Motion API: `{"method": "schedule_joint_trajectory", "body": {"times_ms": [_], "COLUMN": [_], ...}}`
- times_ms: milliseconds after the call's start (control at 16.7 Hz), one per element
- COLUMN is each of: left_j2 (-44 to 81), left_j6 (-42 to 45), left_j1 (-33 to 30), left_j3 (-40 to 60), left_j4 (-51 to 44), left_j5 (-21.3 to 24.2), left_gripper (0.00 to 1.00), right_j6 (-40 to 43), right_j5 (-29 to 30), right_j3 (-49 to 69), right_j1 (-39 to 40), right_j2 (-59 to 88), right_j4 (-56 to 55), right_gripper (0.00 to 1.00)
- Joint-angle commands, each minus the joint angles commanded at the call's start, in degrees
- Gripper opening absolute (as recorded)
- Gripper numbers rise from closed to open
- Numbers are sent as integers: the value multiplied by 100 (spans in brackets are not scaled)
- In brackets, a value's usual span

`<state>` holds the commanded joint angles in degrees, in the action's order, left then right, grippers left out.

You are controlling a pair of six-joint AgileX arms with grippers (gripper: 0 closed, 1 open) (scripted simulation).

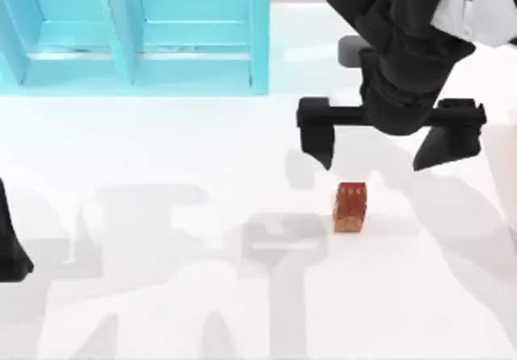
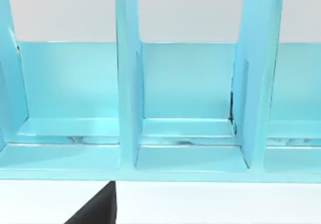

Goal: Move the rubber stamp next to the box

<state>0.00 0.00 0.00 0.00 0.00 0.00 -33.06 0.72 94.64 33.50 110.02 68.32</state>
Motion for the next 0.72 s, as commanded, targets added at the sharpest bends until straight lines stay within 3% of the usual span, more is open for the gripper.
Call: {"method": "schedule_joint_trajectory", "body": {"times_ms": [300,720], "left_j2": [0,0], "left_j6": [0,0], "left_j1": [0,0], "left_j3": [0,0], "left_j4": [0,0], "left_j5": [0,0], "left_gripper": [100,100], "right_j6": [-105,-105], "right_j5": [-58,-58], "right_j3": [908,823], "right_j1": [-38,-38], "right_j2": [945,975], "right_j4": [581,487], "right_gripper": [100,100]}}
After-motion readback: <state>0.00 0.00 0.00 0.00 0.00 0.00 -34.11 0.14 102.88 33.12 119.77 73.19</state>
